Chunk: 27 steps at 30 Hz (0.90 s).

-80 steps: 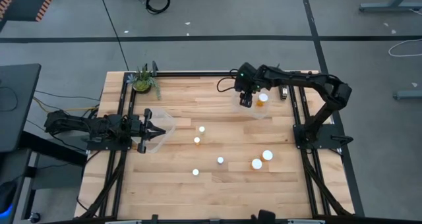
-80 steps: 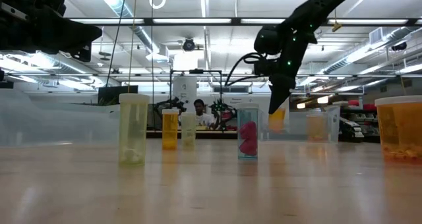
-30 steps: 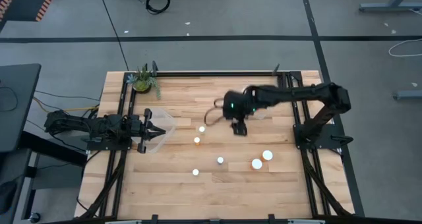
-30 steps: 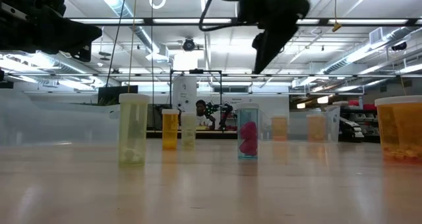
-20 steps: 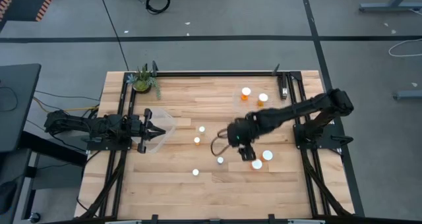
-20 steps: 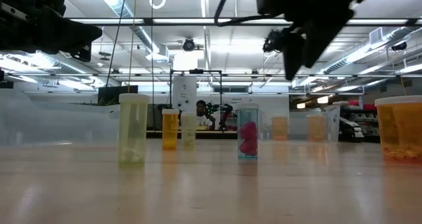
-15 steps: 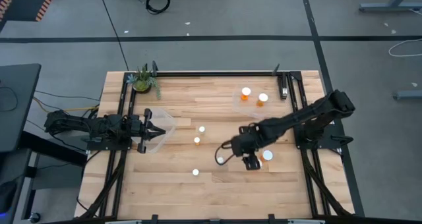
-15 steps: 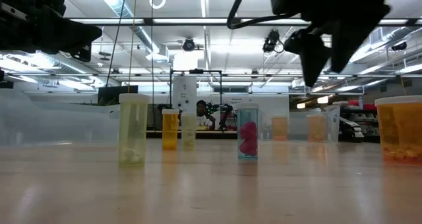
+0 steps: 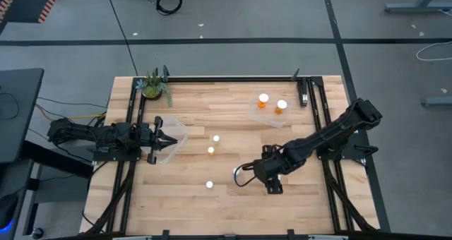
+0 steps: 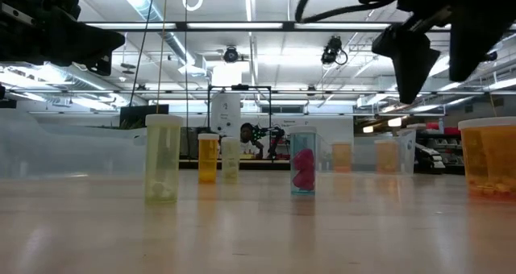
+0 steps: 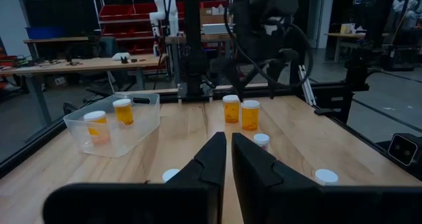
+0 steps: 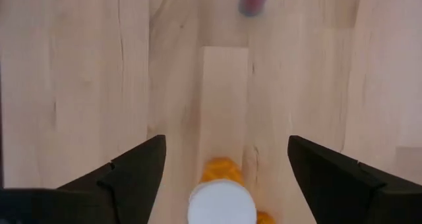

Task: Pick and place medicine bottles into bin by pill shape (circle, oval)
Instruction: Put the big orange pill bottle into the right transparent bin

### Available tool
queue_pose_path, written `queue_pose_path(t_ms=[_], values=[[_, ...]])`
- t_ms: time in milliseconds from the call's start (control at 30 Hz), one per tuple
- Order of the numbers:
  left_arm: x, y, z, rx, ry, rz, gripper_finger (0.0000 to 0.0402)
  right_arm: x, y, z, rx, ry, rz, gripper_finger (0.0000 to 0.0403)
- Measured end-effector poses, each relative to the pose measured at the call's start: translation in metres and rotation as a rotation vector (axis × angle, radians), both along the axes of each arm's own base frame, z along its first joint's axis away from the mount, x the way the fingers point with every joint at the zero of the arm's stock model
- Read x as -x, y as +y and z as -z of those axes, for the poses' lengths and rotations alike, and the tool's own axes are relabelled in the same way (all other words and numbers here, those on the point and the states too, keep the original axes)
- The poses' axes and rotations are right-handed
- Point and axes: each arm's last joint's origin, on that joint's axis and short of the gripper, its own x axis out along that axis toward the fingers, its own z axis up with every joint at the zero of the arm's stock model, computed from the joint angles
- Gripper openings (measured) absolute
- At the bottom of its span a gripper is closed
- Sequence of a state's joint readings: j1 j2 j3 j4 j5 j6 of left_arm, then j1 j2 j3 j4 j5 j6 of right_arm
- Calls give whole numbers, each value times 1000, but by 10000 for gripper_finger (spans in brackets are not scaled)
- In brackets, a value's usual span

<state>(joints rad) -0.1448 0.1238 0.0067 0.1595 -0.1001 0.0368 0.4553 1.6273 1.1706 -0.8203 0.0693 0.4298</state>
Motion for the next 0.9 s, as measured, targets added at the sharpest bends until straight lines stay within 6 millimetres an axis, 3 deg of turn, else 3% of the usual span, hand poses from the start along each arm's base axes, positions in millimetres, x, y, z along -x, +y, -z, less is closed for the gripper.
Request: queue_pose_path(t_ms=[200,700,900], values=[[0,0,0,0,2,0,27,6,8,14,32,35,-59,326],[-1,0,1,-2,14,0,34,24,0,44,39,164,-53,325],[-1,0,1,-2,13,0,26,24,0,45,32,168,-56,294]])
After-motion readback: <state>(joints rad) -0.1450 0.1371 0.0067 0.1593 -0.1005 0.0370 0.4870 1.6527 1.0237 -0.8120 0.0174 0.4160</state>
